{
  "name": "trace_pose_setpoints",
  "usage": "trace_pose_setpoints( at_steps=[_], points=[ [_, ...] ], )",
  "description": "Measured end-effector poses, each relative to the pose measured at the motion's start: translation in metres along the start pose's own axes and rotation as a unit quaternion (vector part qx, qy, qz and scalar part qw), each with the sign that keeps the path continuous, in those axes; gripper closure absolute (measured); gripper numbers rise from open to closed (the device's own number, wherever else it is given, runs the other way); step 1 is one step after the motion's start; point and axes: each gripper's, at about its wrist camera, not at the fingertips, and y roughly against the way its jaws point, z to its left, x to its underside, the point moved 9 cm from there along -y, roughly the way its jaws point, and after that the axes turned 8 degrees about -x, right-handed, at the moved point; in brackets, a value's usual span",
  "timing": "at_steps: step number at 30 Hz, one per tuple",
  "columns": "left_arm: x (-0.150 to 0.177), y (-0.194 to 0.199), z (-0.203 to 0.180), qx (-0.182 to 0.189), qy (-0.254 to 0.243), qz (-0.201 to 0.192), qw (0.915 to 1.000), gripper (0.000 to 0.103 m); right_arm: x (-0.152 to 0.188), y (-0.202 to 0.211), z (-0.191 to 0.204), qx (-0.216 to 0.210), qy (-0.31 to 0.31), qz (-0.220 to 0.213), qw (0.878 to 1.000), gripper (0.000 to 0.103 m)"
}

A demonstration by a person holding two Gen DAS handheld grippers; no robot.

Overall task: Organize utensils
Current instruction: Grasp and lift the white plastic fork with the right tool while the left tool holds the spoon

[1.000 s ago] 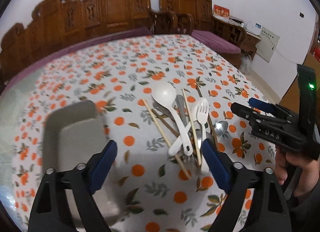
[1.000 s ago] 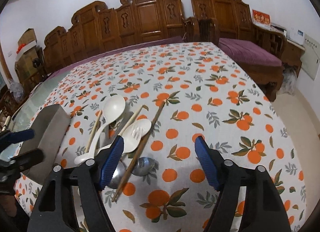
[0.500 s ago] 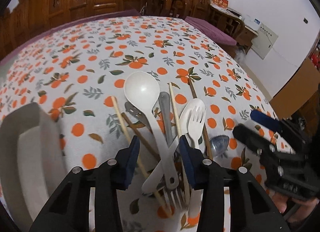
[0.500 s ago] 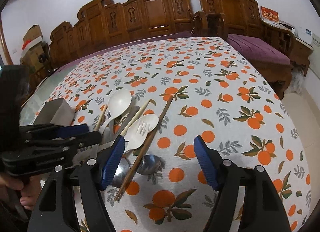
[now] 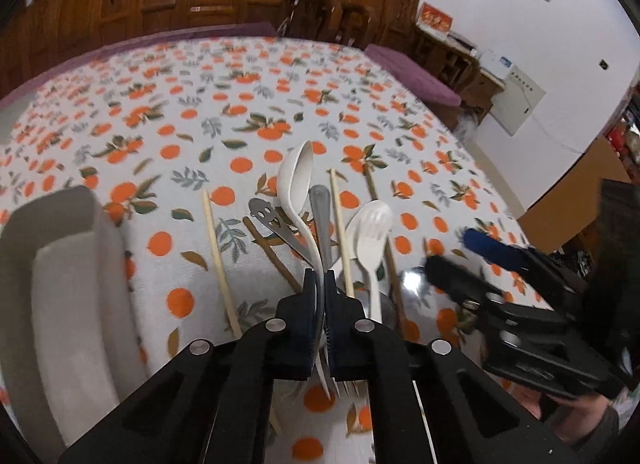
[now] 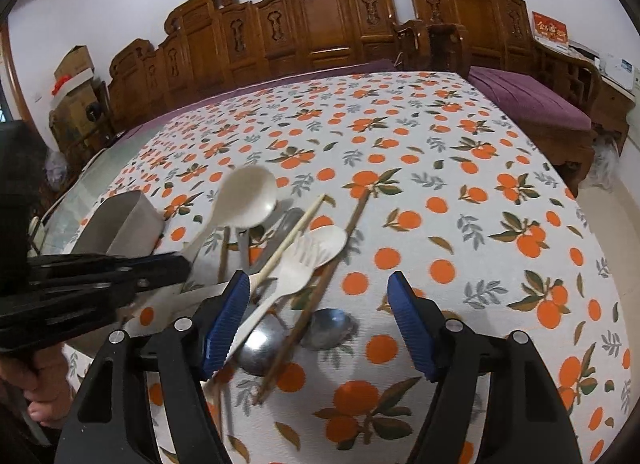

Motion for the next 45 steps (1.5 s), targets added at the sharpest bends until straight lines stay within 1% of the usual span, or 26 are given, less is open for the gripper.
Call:
trace_pose_setpoints(
  at_steps=[3, 9, 12, 15, 21, 24, 31, 38, 39, 40, 42, 45],
  points=[
    [0.003, 0.022, 0.003, 0.007, -0.001, -0.018, 0.9998, 0.100, 0.002, -0.004, 0.009, -0.009, 0.004, 0.005, 1.000, 0.031],
    [0.009, 0.055, 0.006, 0.013, -0.007, -0.044, 0.9989, 0.100, 0.010, -0.016, 0.023, -0.033, -0.005, 0.024, 0.999, 0.050],
    [0.014, 0.062, 0.009, 0.012, -0.008, -0.052, 0.9985, 0.100, 0.013, -0.022, 0.034, -0.049, -0.003, 0.032, 0.998, 0.056],
    [0.018, 0.063, 0.014, 0.010, -0.007, -0.053, 0.9985, 0.100, 0.018, -0.030, 0.041, -0.049, 0.003, 0.045, 0.998, 0.061],
    [0.024, 0.059, 0.025, 0.004, -0.001, -0.049, 0.9988, 0.100, 0.024, -0.041, 0.035, -0.030, 0.000, 0.065, 0.997, 0.067],
    [0.025, 0.058, 0.025, 0.004, 0.000, -0.049, 0.9988, 0.100, 0.026, -0.045, 0.031, -0.019, -0.002, 0.070, 0.997, 0.067],
    [0.026, 0.059, 0.023, 0.002, -0.004, -0.051, 0.9987, 0.100, 0.025, -0.054, 0.032, -0.026, -0.022, 0.079, 0.996, 0.067],
    [0.023, 0.064, 0.021, 0.000, -0.005, -0.056, 0.9984, 0.100, 0.024, -0.051, 0.029, -0.037, -0.043, 0.076, 0.995, 0.070],
    [0.022, 0.065, 0.021, -0.001, -0.005, -0.057, 0.9984, 0.099, 0.024, -0.051, 0.029, -0.037, -0.043, 0.075, 0.996, 0.074],
    [0.022, 0.065, 0.022, -0.002, -0.004, -0.058, 0.9983, 0.099, 0.022, -0.048, 0.028, -0.037, -0.045, 0.069, 0.996, 0.083],
    [0.021, 0.068, 0.022, -0.002, -0.002, -0.059, 0.9982, 0.099, 0.021, -0.046, 0.026, -0.038, -0.050, 0.065, 0.996, 0.093],
    [0.021, 0.070, 0.024, -0.004, -0.003, -0.060, 0.9982, 0.100, 0.022, -0.045, 0.024, -0.041, -0.054, 0.065, 0.996, 0.094]
  ],
)
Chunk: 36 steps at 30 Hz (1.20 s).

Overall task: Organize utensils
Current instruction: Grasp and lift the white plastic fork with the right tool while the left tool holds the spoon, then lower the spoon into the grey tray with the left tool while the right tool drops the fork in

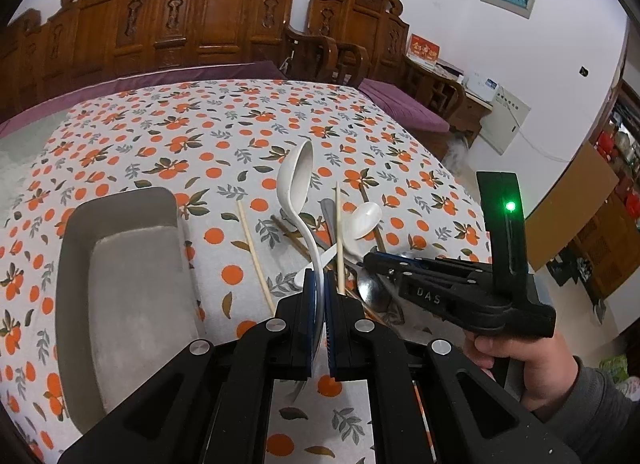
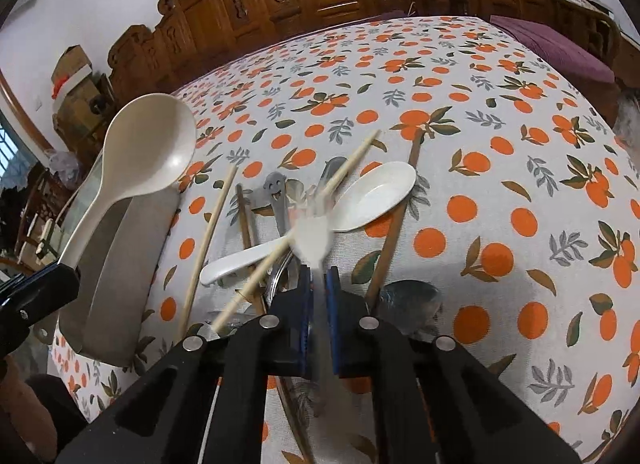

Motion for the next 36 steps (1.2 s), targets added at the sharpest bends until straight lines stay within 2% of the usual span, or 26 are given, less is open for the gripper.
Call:
trace_pose_setpoints(
  at_steps=[7, 11, 19, 28, 36],
  points=[
    [0.001, 0.003, 0.003, -0.003, 0.003, 0.000, 1.0000, 0.100, -0.003, -0.005, 0.004, 0.014, 0.016, 0.006, 1.000, 0.091],
    [0.001, 0.003, 0.003, -0.003, 0.002, -0.001, 1.0000, 0.099, -0.007, -0.017, -0.003, 0.036, 0.020, 0.022, 0.999, 0.090],
    [-0.003, 0.011, 0.005, -0.005, -0.002, -0.010, 0.9999, 0.100, -0.009, -0.011, -0.001, 0.042, 0.030, 0.013, 0.999, 0.096],
    [-0.004, 0.025, 0.030, -0.020, 0.013, -0.017, 0.9996, 0.100, -0.022, 0.028, 0.025, 0.017, 0.047, -0.034, 0.998, 0.096],
    [0.003, 0.032, 0.071, -0.053, 0.035, -0.011, 0.9979, 0.099, -0.032, 0.047, 0.077, -0.023, 0.090, -0.058, 0.994, 0.096]
  ],
)
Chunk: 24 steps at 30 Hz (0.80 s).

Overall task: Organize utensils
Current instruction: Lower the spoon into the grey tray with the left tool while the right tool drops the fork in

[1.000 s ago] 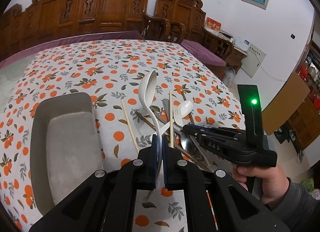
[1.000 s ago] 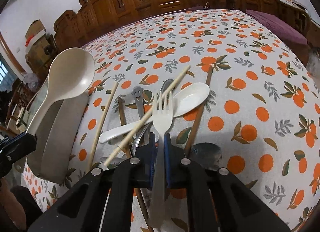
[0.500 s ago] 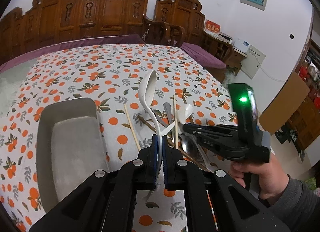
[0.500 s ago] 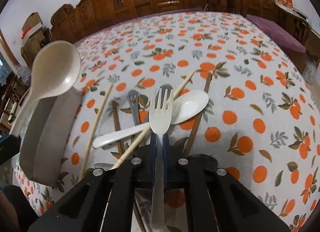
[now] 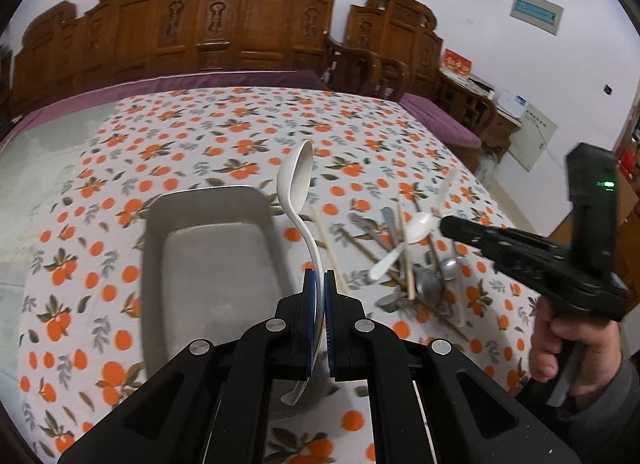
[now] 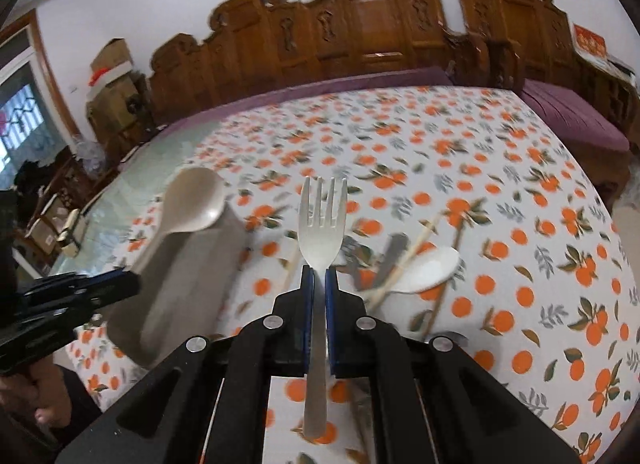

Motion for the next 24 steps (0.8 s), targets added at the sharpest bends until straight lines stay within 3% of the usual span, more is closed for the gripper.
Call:
trace_pose_setpoints(
  at_steps=[10, 18, 24],
  points=[
    [0.008, -0.006, 0.041, -0.039, 0.023, 0.015, 0.9988, 0.099, -0.011, -0.007, 0.056, -0.036, 0.039, -0.001, 0.999, 0.096],
    [0.028, -0.042, 0.067, -0.069, 0.034, 0.064, 0.9950, 0.099, -0.015, -0.023, 0.085, -0.054, 0.053, 0.010, 0.997, 0.096],
    [0.026, -0.040, 0.075, -0.076, 0.037, 0.064, 0.9944, 0.092, -0.013, -0.033, 0.099, -0.059, 0.059, 0.022, 0.996, 0.096]
  ],
)
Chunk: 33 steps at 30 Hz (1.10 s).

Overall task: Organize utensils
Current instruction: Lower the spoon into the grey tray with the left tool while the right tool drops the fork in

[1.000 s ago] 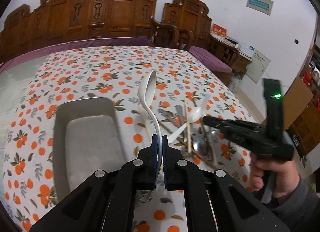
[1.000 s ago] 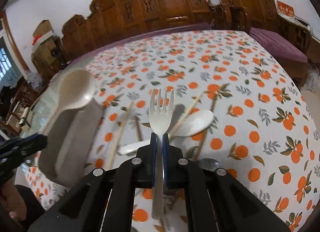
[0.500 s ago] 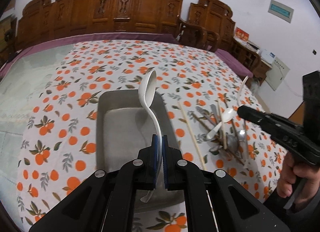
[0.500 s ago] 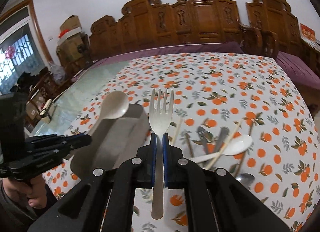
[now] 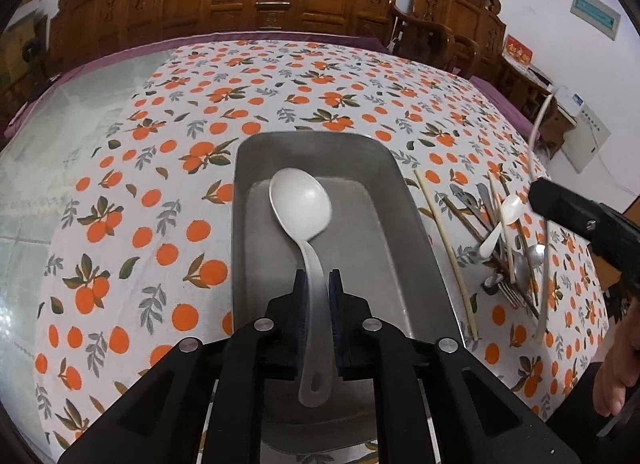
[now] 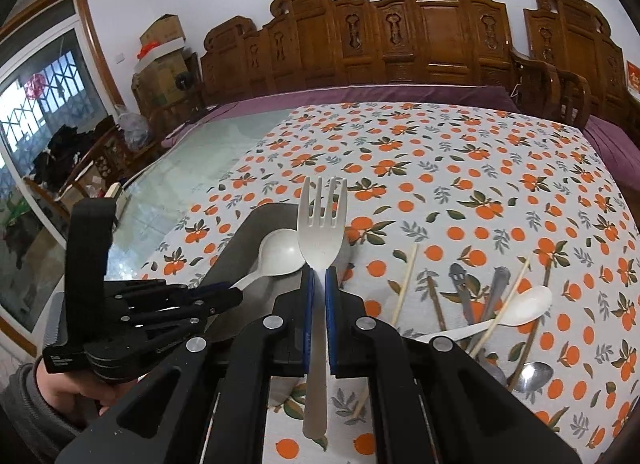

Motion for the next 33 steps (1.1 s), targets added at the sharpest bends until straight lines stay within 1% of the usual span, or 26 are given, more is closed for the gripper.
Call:
trace_pose_setpoints(
  at_steps=[3, 11, 16, 19, 25, 28, 33],
  points=[
    [-0.005, 0.008, 0.005, -0.005, -0.001, -0.012, 0.9999, 0.087, -0.001, -0.006, 0.005, -0.004, 0.000, 0.003, 1.000, 0.096],
    [-0.018, 0.027, 0.028, -0.020, 0.009, -0.041, 0.9989, 0.086, -0.011, -0.031, 0.021, -0.024, -0.008, 0.010, 1.000, 0.096],
    [-0.025, 0.035, 0.044, -0.033, 0.019, -0.055, 0.9978, 0.082, -0.013, -0.056, 0.030, -0.037, -0.018, 0.020, 0.999, 0.096],
    [-0.026, 0.037, 0.051, -0.038, 0.022, -0.057, 0.9974, 0.082, -0.008, -0.070, 0.033, -0.037, -0.016, 0.027, 0.999, 0.096],
    [-0.025, 0.036, 0.055, -0.045, 0.021, -0.055, 0.9972, 0.082, 0.016, -0.096, 0.030, -0.024, -0.010, 0.059, 0.998, 0.096],
    [-0.026, 0.037, 0.054, -0.044, 0.021, -0.058, 0.9971, 0.082, 0.025, -0.100, 0.026, -0.016, -0.011, 0.070, 0.997, 0.094],
    [-0.027, 0.040, 0.050, -0.043, 0.019, -0.062, 0.9970, 0.082, 0.029, -0.096, 0.023, -0.010, -0.007, 0.075, 0.997, 0.093]
  ],
)
